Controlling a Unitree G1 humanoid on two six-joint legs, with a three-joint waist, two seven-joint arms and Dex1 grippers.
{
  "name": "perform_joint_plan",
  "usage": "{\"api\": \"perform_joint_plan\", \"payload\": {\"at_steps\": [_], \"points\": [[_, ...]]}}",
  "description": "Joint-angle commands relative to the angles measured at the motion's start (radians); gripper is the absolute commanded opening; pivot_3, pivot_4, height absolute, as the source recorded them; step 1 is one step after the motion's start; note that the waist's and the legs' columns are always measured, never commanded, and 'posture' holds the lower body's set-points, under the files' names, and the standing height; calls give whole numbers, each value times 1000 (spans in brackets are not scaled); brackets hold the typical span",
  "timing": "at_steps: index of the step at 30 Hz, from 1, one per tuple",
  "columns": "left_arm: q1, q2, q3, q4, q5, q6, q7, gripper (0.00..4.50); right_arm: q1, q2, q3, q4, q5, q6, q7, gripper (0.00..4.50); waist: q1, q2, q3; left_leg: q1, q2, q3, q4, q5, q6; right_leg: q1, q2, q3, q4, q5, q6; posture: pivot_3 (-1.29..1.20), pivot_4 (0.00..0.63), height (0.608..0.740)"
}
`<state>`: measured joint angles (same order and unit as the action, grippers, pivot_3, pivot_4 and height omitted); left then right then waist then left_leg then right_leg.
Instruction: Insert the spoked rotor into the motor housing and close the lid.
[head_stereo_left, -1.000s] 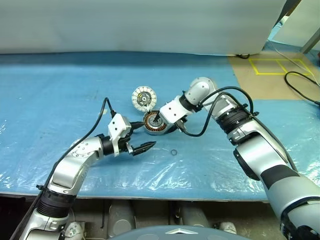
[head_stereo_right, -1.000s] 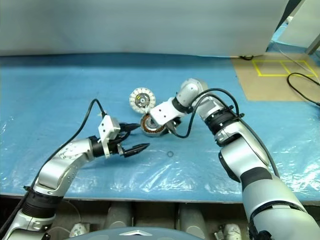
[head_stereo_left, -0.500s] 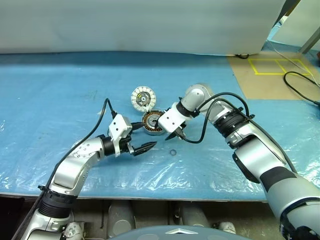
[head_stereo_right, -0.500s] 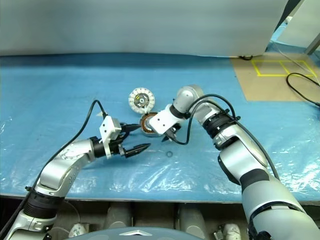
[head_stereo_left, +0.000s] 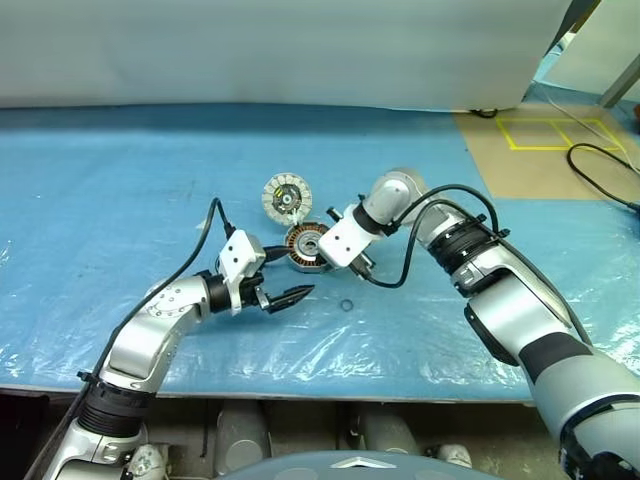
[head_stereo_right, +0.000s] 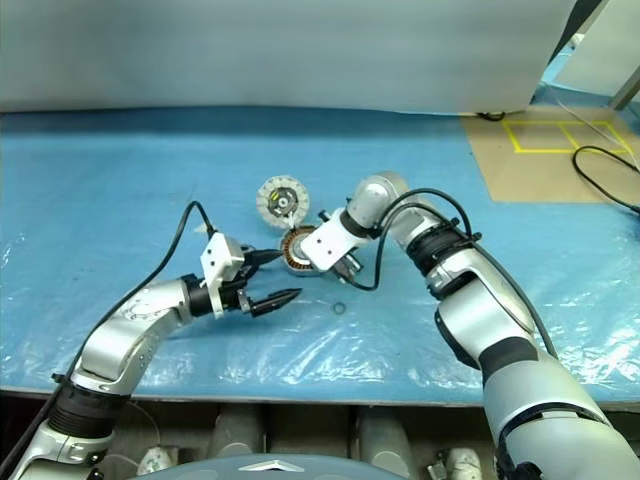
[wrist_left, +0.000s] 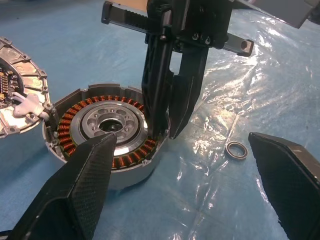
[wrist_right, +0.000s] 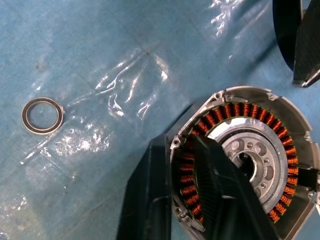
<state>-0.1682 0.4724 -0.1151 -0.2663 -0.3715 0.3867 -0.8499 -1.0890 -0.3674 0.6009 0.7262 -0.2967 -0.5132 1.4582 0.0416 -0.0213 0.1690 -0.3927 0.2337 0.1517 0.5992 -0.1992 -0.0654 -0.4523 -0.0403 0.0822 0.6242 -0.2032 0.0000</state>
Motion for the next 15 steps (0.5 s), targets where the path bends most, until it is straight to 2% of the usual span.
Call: {"api": "perform_joint_plan", "payload": {"at_steps": [1, 9, 15], "points": [[-6, -3, 2, -24, -3, -23, 0, 4490, -14, 3, 4, -4, -7, -7, 8, 20, -1, 0, 0, 0, 0, 0, 0, 0, 0, 0, 0, 0, 0, 0, 0, 0, 150, 740], [-2, -1, 3, -25, -5, -27, 0, 4490, -7, 12, -12, -32, 14, 38, 22, 20, -1, 0, 0, 0, 1, 0, 0, 0, 0, 0, 0, 0, 0, 0, 0, 0, 150, 740], [5, 3, 2, -35, -8, -21, -2, 4490, 38, -8, -30, -178, 86, 255, 129, 20, 1, 0, 0, -1, 1, 0, 0, 0, 0, 0, 0, -1, 0, 0, 0, 0, 150, 740]]}}
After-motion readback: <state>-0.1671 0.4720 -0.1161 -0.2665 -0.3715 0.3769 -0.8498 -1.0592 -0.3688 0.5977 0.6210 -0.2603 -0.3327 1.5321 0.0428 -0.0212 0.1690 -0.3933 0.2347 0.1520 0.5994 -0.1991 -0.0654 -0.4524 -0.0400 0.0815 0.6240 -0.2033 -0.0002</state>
